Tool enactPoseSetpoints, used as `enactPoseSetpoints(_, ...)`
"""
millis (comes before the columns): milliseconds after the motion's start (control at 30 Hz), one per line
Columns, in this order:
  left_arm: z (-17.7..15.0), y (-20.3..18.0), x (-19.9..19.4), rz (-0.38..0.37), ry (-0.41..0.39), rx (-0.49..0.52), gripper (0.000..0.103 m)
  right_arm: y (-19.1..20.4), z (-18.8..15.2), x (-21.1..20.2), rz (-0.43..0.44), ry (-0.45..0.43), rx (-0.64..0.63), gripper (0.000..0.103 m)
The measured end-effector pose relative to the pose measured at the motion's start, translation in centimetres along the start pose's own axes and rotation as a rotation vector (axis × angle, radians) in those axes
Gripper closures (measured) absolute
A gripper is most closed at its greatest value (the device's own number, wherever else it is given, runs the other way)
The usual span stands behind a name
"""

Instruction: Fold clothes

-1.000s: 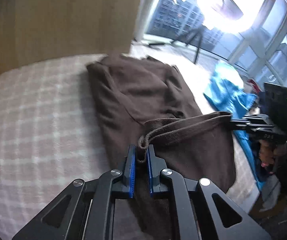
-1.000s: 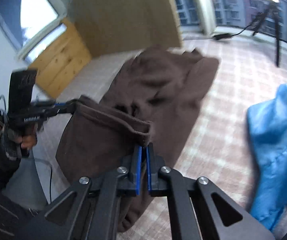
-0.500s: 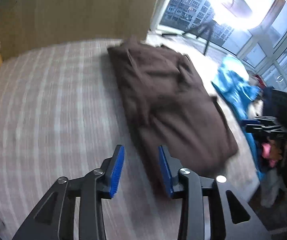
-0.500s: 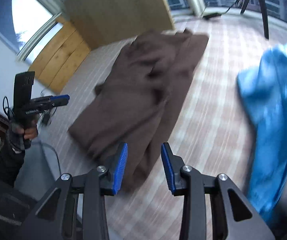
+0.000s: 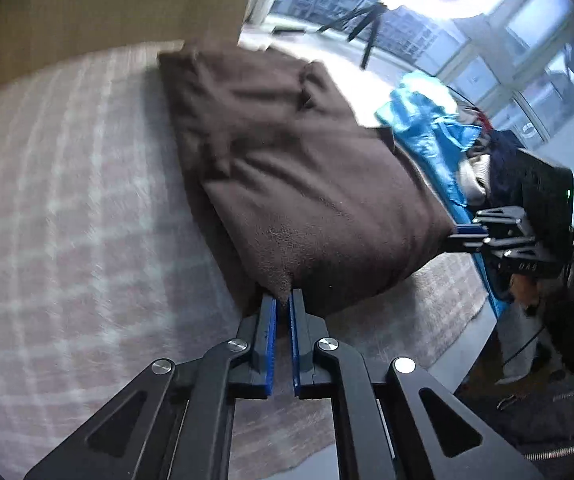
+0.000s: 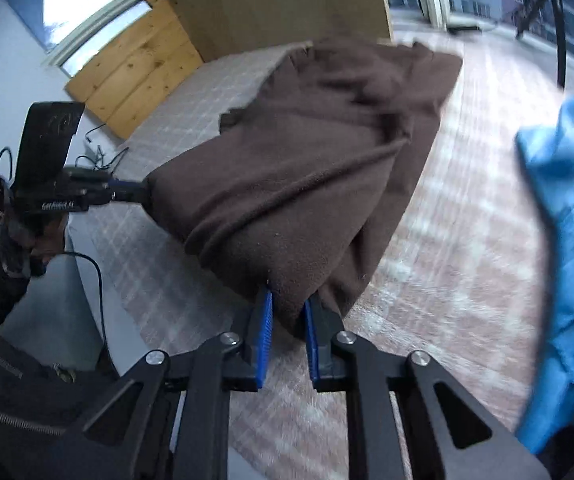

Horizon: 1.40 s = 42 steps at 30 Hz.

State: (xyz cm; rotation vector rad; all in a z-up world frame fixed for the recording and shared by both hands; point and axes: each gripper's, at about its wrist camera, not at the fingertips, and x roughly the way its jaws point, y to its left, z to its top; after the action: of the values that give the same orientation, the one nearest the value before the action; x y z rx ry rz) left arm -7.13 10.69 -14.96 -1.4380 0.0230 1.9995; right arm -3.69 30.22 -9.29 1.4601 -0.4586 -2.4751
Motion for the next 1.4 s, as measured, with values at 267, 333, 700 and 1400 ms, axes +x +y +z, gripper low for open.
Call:
enactPoseSetpoints(267, -1.3, 1.8, 2.9, -0.017, 0.070, -0.012, 0.097, 0.2, -1.4, 2.9, -0.103, 0.044, 0.022, 0.089)
enactPoseSetpoints(333, -1.2, 0.8, 1.6, 0.052, 0.058, 0.042, 0.095, 1.0, -1.1, 2.6, -0.129, 0.071, -0.006, 0.087)
enactPoseSetpoints(700, 1.1, -1.9, 3.4, 0.088, 0.052, 0.141, 0.098, -0.6, 0.7, 2.3, -0.137, 0.057, 0.049, 0.067)
enactPoseSetpoints(1400, 4.0, -2.1, 6.9, 0.232, 0.015, 0.243, 0.103, -1.9, 3.1, 4.4, -0.163, 0.054, 0.041, 0.093)
